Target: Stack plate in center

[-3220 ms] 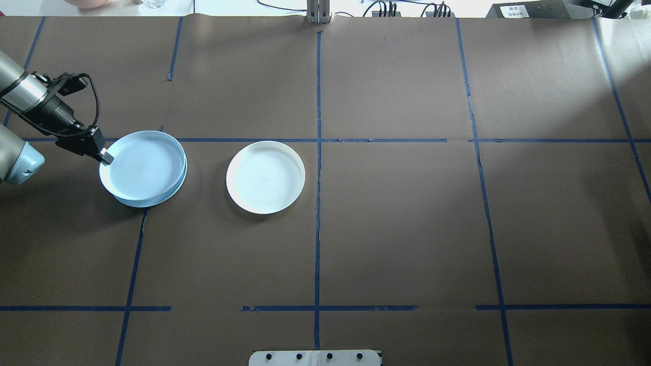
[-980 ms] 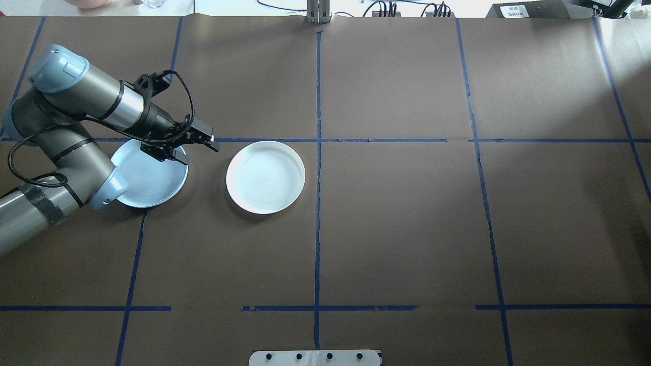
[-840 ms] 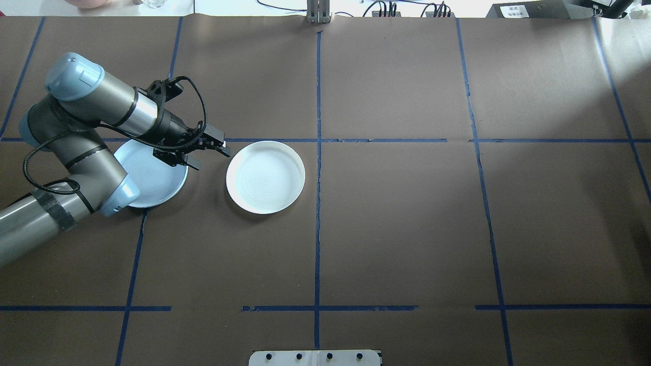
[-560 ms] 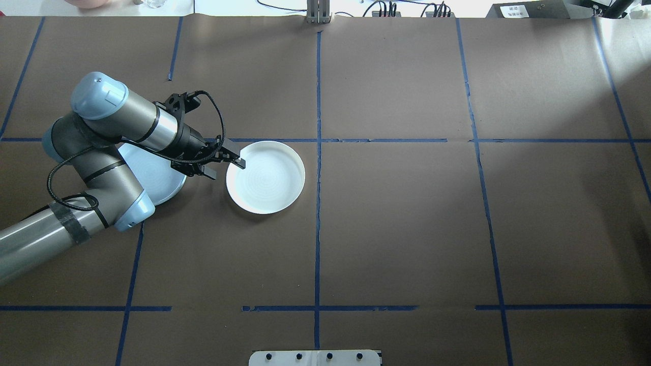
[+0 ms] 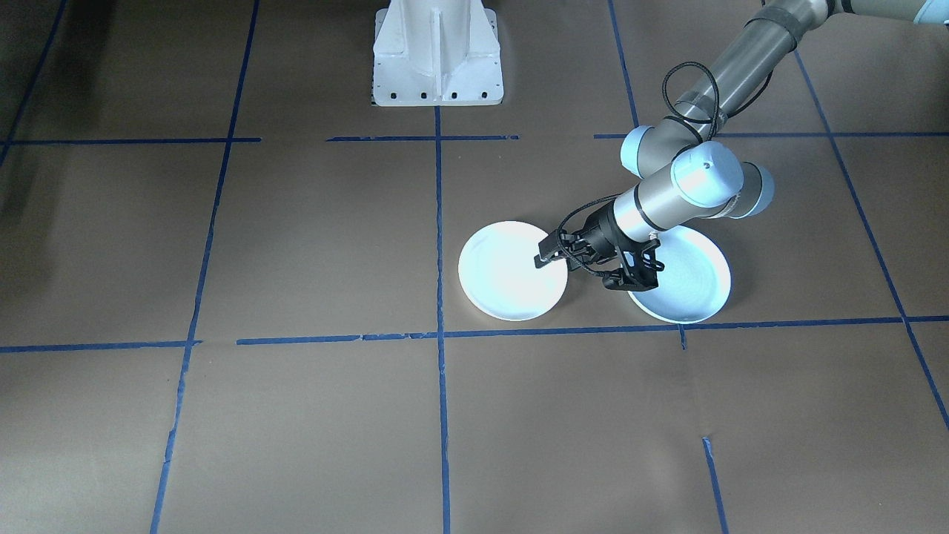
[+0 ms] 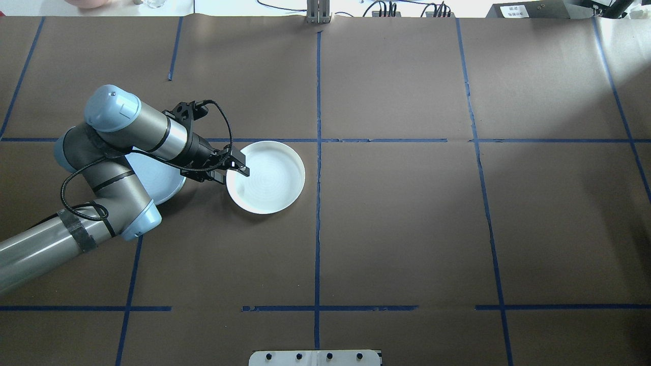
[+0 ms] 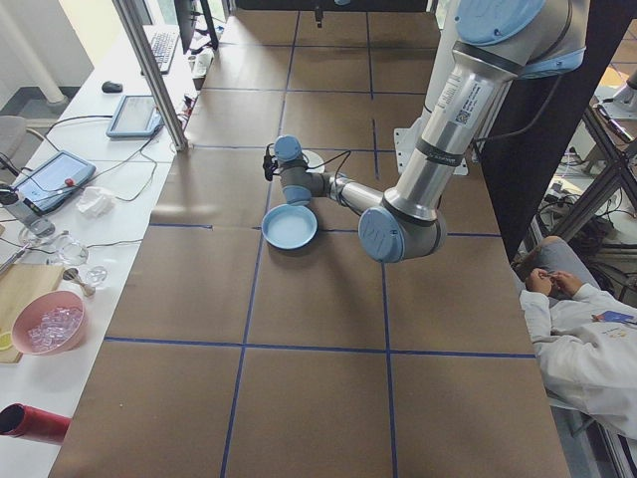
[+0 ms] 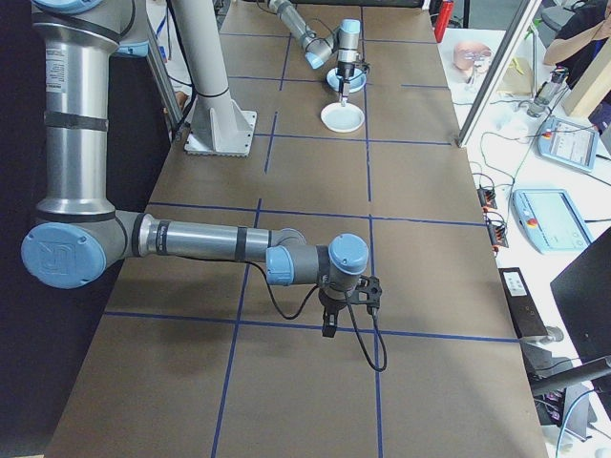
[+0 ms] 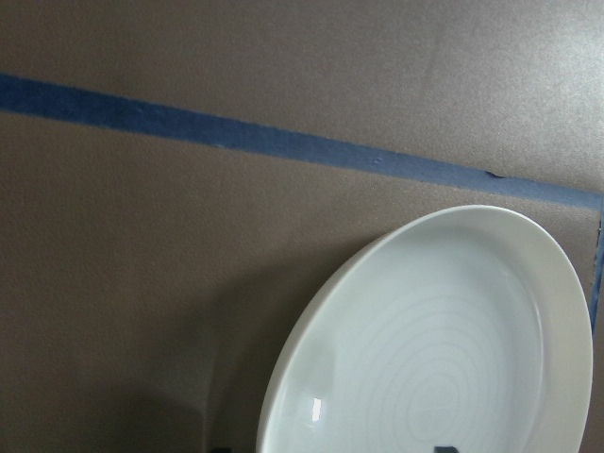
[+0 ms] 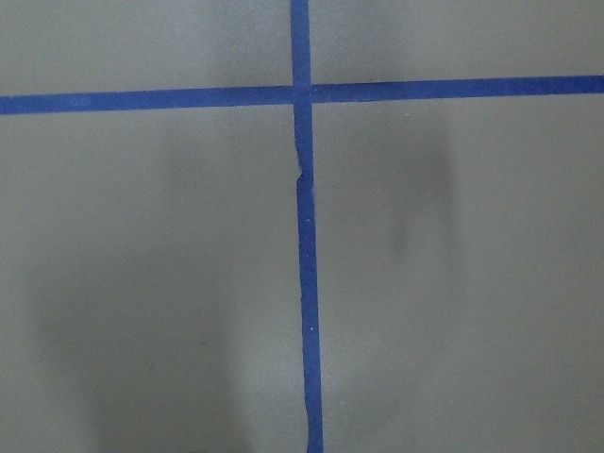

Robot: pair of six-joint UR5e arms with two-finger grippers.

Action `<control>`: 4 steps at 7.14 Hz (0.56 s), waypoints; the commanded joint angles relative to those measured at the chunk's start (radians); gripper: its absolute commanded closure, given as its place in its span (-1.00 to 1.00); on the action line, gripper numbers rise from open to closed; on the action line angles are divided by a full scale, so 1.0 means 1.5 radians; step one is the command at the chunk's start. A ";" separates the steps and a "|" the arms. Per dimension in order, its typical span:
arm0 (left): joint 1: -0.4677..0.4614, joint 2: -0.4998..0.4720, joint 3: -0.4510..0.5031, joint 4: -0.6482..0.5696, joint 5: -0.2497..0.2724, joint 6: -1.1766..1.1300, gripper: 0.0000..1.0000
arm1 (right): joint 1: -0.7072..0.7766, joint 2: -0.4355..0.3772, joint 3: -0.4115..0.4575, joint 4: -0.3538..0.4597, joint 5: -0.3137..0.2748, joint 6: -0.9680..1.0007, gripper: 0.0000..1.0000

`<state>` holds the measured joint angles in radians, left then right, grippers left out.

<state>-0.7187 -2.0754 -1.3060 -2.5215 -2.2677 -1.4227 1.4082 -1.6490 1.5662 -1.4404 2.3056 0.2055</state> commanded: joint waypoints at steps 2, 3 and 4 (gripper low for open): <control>0.005 0.000 0.002 0.010 0.001 0.003 -0.15 | 0.000 0.000 0.000 0.000 0.000 0.000 -1.00; 0.005 0.000 0.003 0.010 0.000 0.005 0.46 | 0.000 0.000 0.000 0.000 0.000 0.000 -1.00; 0.005 0.000 0.002 0.009 -0.002 0.003 0.99 | 0.000 0.000 0.000 0.000 0.000 0.000 -1.00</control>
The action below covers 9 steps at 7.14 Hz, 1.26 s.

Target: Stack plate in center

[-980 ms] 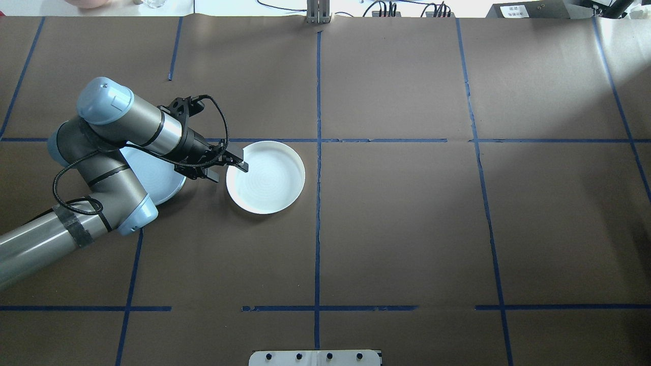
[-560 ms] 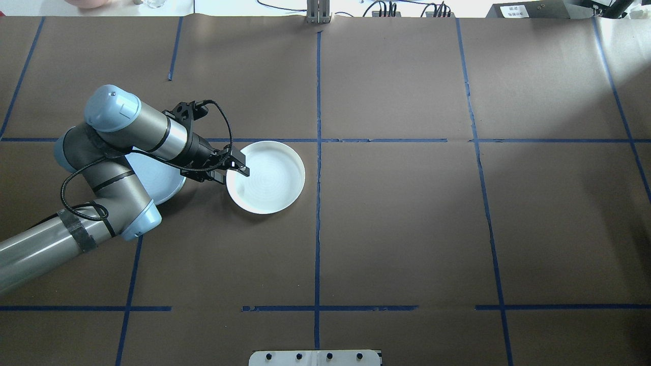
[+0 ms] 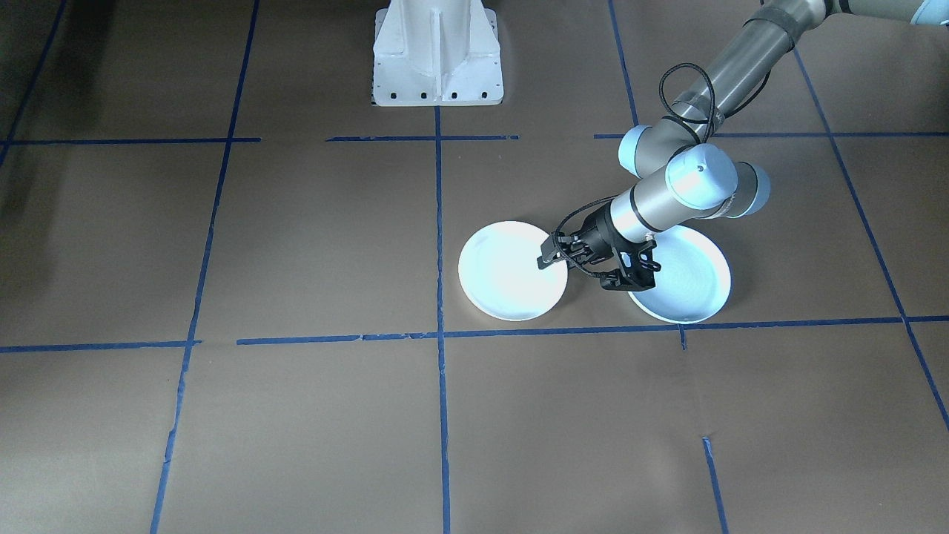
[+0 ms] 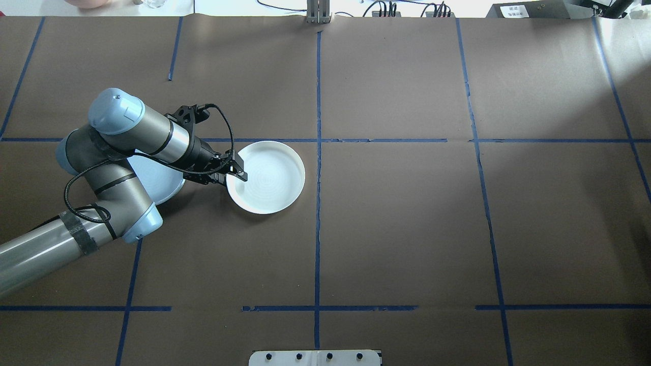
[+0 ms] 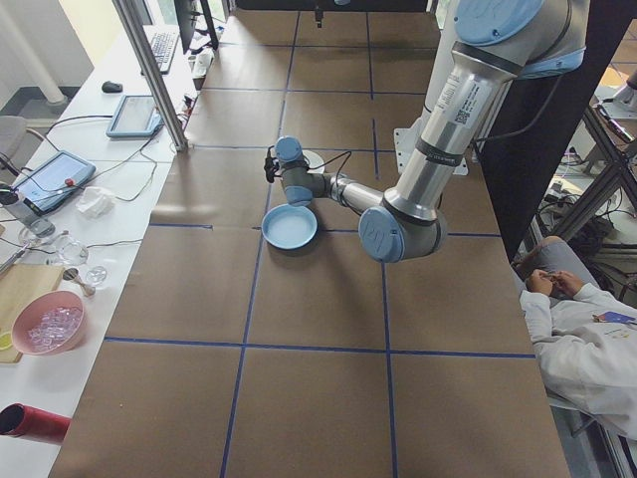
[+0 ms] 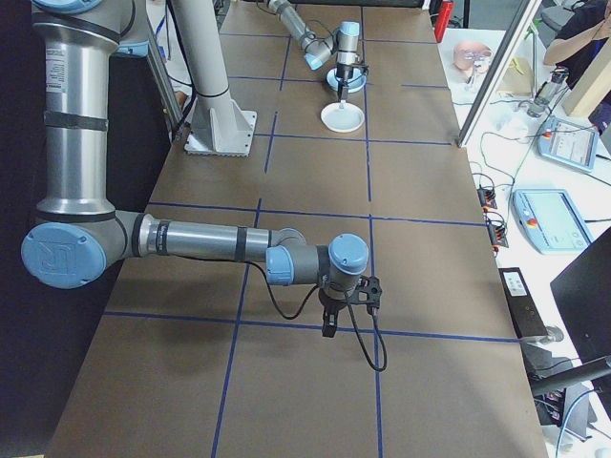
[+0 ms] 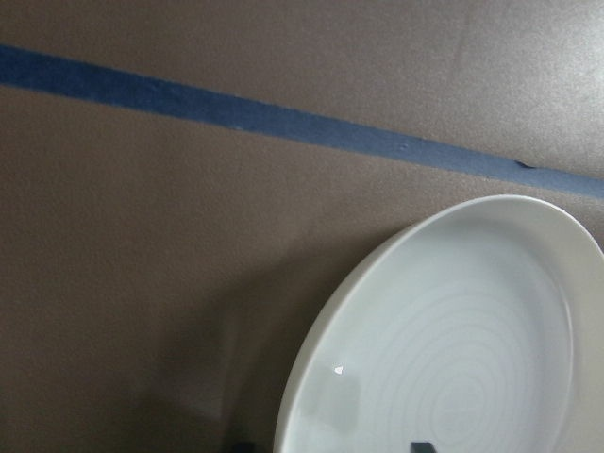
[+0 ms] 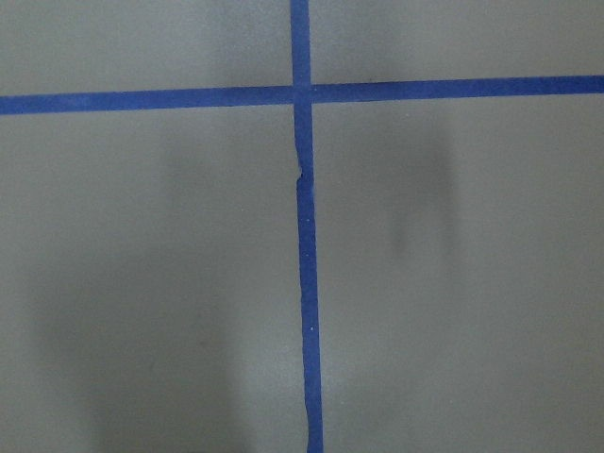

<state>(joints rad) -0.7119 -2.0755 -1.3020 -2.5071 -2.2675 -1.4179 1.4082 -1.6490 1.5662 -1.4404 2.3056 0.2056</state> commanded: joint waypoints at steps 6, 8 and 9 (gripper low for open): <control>-0.070 0.044 -0.063 -0.001 -0.012 0.006 1.00 | 0.000 0.000 0.000 0.000 0.000 0.000 -1.00; -0.114 0.092 -0.091 0.013 -0.025 0.008 1.00 | 0.000 0.001 0.000 0.000 0.000 0.000 -1.00; -0.134 0.125 -0.093 0.017 -0.047 0.045 1.00 | 0.000 0.000 0.000 0.000 0.000 0.000 -1.00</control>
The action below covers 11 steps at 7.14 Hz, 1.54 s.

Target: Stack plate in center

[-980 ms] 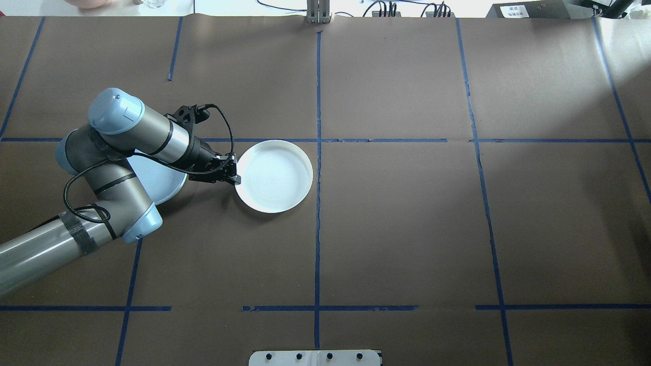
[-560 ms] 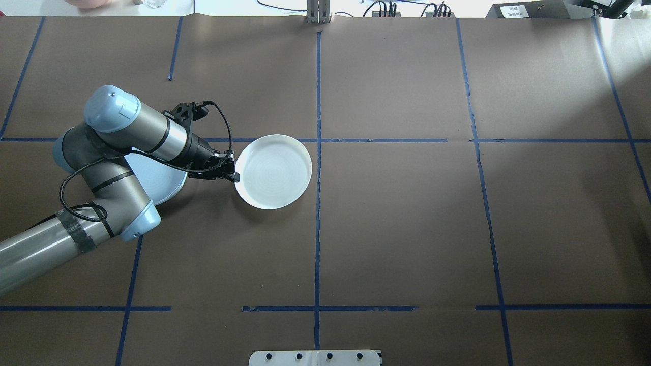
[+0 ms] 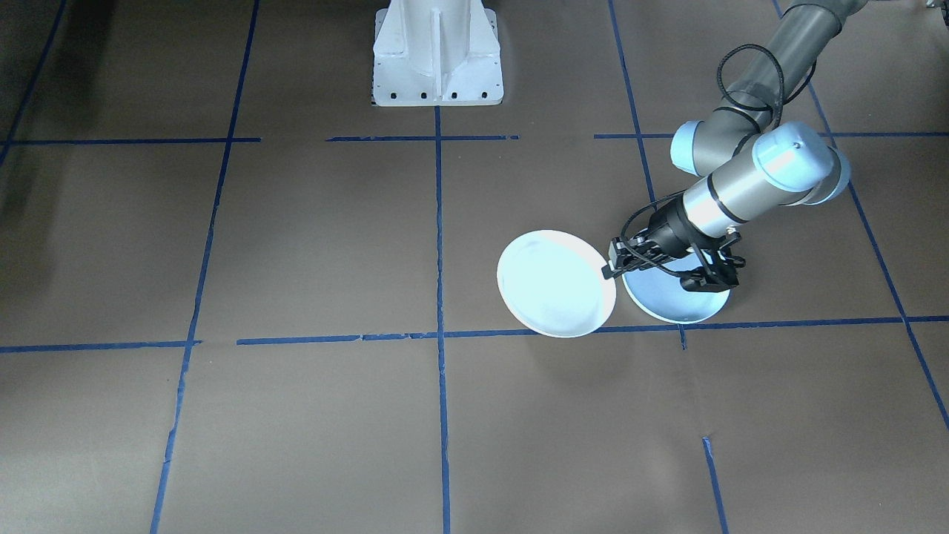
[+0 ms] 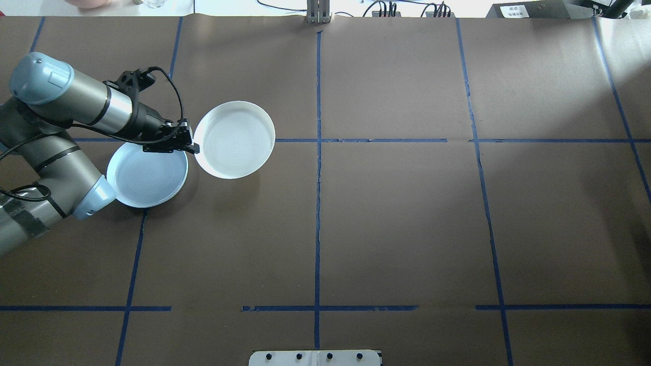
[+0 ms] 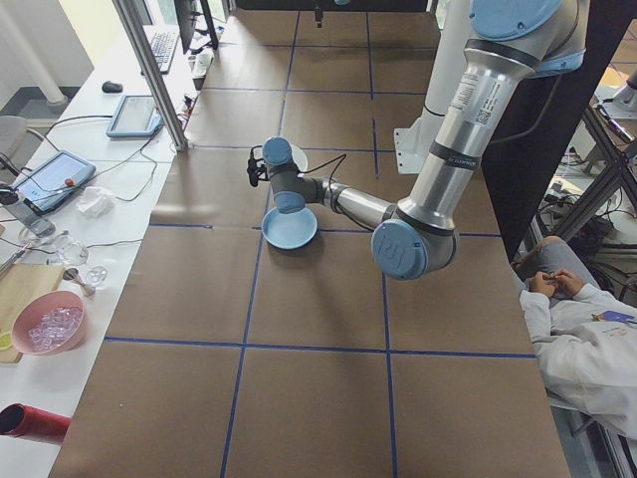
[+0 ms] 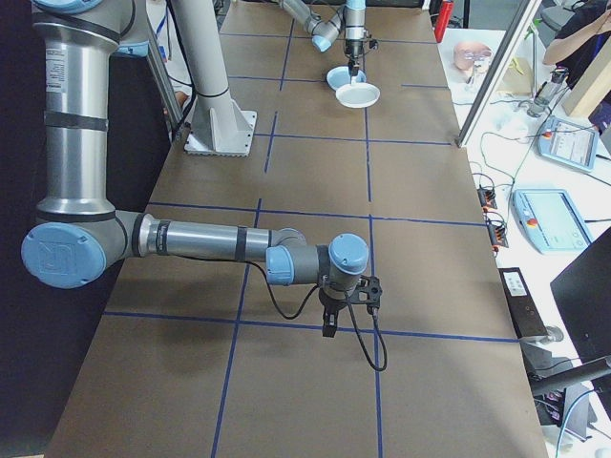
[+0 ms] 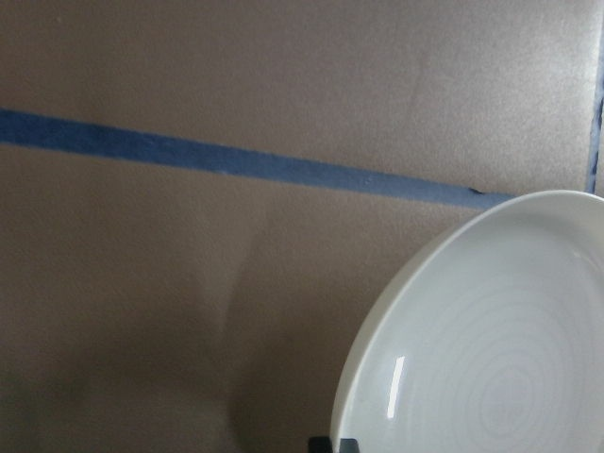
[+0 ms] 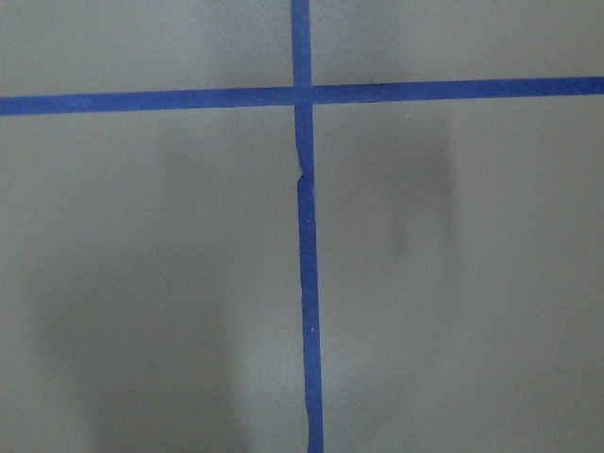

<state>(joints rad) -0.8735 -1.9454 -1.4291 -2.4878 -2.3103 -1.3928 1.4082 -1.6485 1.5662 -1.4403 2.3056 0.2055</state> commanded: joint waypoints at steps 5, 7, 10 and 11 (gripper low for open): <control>-0.089 0.133 -0.013 0.052 -0.075 0.165 1.00 | 0.000 0.000 0.000 0.000 0.000 0.000 -1.00; -0.103 0.133 -0.015 0.063 -0.074 0.180 1.00 | 0.000 0.000 0.000 0.000 0.000 0.000 -1.00; -0.098 0.135 -0.014 0.074 -0.073 0.181 1.00 | 0.000 0.000 0.000 0.000 0.000 0.000 -1.00; -0.097 0.135 -0.014 0.074 -0.074 0.180 1.00 | 0.000 0.001 0.000 0.000 0.000 0.000 -1.00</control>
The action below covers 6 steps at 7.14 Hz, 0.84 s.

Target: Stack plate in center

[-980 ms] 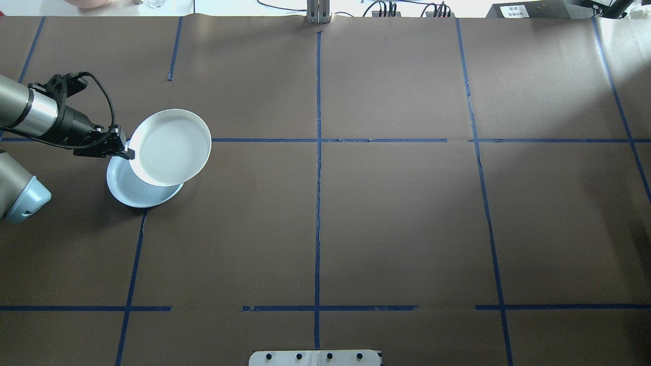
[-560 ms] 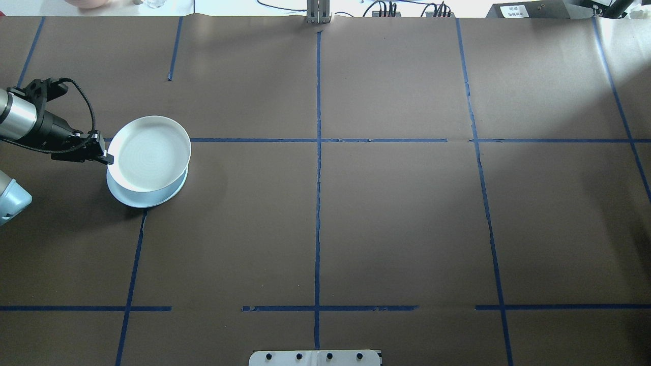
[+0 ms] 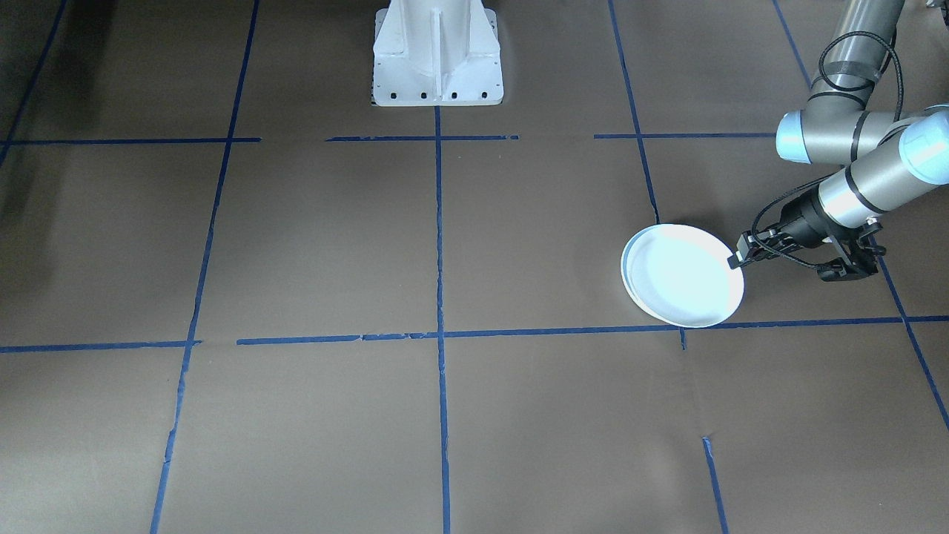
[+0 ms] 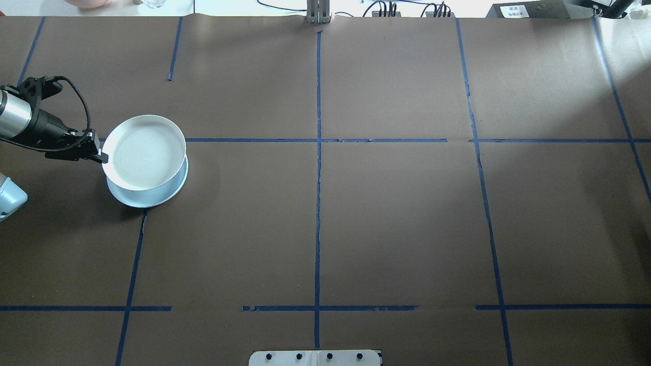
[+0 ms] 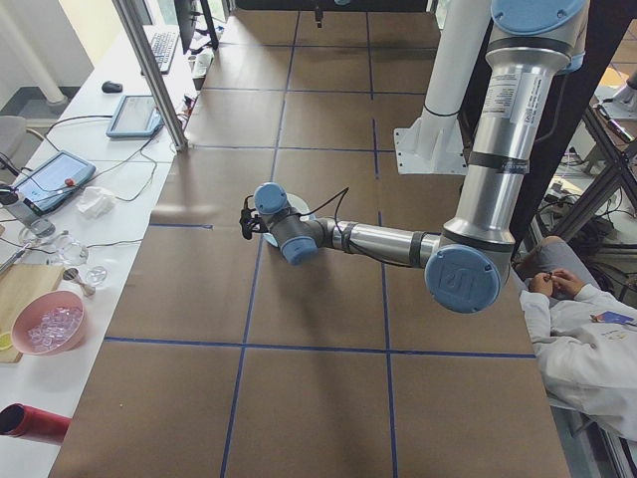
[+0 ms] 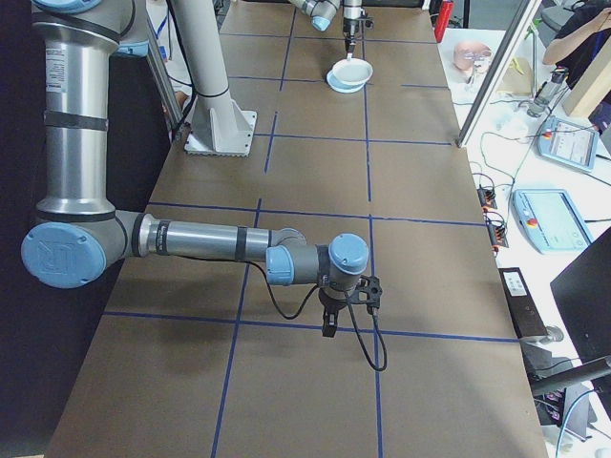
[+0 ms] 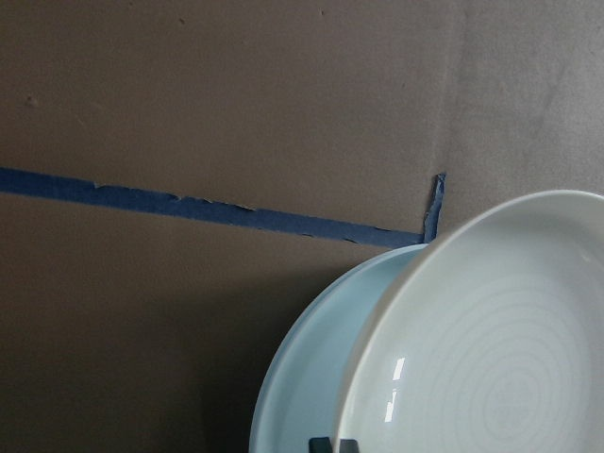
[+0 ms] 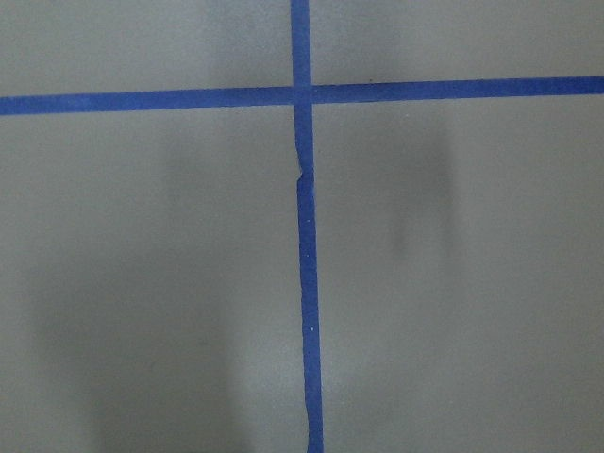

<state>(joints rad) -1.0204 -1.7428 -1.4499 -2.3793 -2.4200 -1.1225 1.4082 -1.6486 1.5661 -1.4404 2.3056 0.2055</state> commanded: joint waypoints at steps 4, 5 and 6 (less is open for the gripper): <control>0.003 0.007 0.001 0.002 0.002 0.000 1.00 | 0.000 0.000 0.000 0.000 0.000 0.000 -1.00; 0.004 0.012 0.001 0.002 0.000 0.000 1.00 | 0.000 0.000 0.000 0.000 0.000 0.000 -1.00; 0.006 0.012 0.001 0.002 0.000 0.000 1.00 | 0.000 0.000 0.000 0.000 0.000 0.000 -1.00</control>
<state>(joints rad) -1.0140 -1.7279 -1.4481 -2.3761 -2.4195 -1.1227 1.4082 -1.6490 1.5662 -1.4404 2.3055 0.2056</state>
